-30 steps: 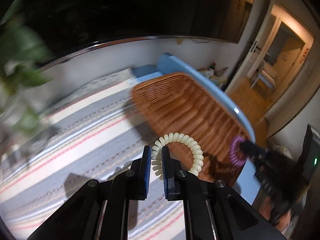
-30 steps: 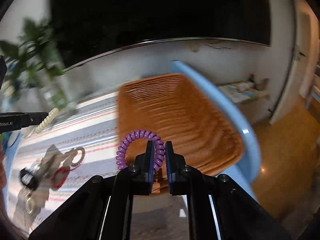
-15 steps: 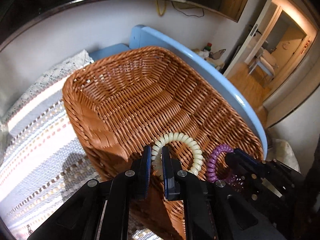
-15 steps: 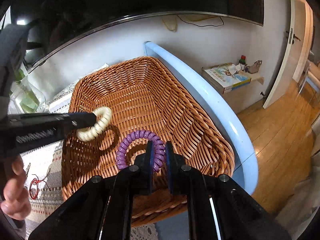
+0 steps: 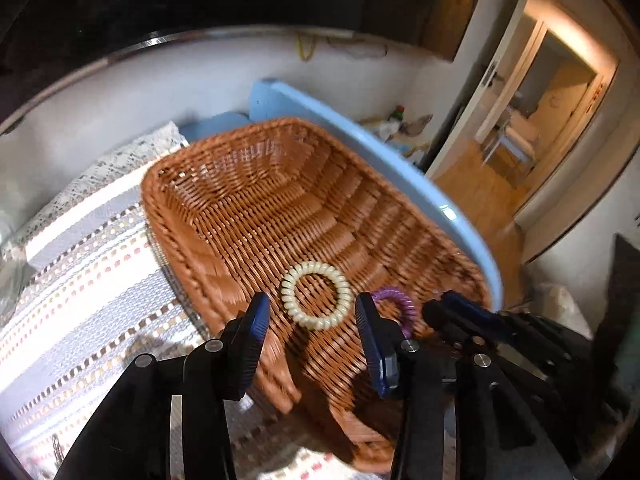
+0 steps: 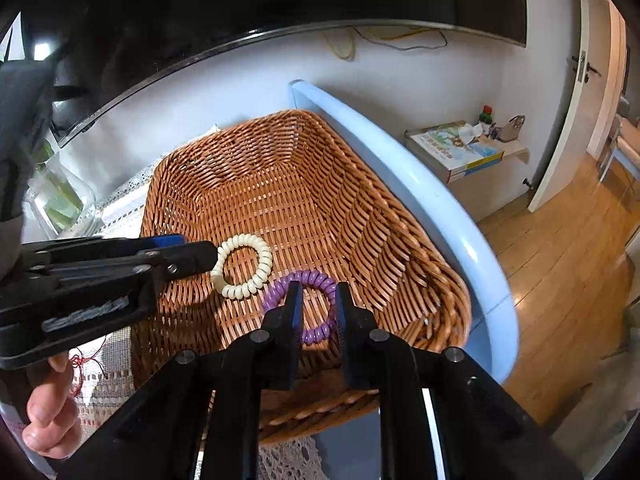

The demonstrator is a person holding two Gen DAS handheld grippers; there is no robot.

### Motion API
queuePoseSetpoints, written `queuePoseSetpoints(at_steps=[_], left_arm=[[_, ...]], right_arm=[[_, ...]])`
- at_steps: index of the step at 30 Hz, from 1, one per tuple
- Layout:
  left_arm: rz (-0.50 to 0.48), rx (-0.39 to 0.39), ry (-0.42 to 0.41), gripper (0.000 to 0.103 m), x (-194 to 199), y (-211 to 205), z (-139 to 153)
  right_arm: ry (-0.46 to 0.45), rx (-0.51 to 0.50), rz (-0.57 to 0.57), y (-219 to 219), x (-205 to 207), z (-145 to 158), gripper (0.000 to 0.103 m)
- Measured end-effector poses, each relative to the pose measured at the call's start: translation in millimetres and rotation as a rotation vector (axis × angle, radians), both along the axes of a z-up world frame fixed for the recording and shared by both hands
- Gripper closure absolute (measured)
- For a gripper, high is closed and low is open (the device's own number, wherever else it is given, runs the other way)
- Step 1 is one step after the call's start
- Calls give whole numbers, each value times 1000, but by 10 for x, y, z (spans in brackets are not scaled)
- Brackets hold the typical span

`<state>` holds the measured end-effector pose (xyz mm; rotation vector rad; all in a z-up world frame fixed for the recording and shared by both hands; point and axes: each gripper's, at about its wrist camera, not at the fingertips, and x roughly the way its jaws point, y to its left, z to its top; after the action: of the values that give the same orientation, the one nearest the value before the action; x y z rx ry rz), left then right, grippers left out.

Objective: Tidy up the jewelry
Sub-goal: 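Carry both bracelets to the wicker basket and open both tools inside, then return both tools to the table, right tool toward the red string bracelet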

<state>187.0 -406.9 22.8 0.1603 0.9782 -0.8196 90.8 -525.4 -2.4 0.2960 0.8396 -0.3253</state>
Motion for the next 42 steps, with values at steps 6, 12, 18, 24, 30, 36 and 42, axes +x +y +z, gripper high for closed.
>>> queuePoseSetpoints(at_steps=[6, 12, 18, 24, 30, 36, 42], left_arm=[[26, -75, -33, 57, -265, 455, 324], [63, -145, -98, 50, -618, 1125, 633], [154, -221, -175, 48, -883, 2044, 865], [297, -268, -225, 43, -983, 2983, 921], [389, -252, -229, 43, -1024, 3653, 675], [436, -251, -180, 43, -1015, 4072, 274], [387, -209, -154, 43, -1044, 4134, -83]], right_arm=[[-44, 14, 9, 169, -155, 226, 84], [-79, -19, 77, 608, -301, 467, 81], [-98, -62, 201, 1295, -371, 596, 77], [-109, -80, 310, 1959, -331, 587, 71], [-92, -66, 404, 2483, -203, 455, 69], [-101, -45, 477, 2871, -55, 201, 69], [-122, -38, 467, 2915, 85, -151, 69]])
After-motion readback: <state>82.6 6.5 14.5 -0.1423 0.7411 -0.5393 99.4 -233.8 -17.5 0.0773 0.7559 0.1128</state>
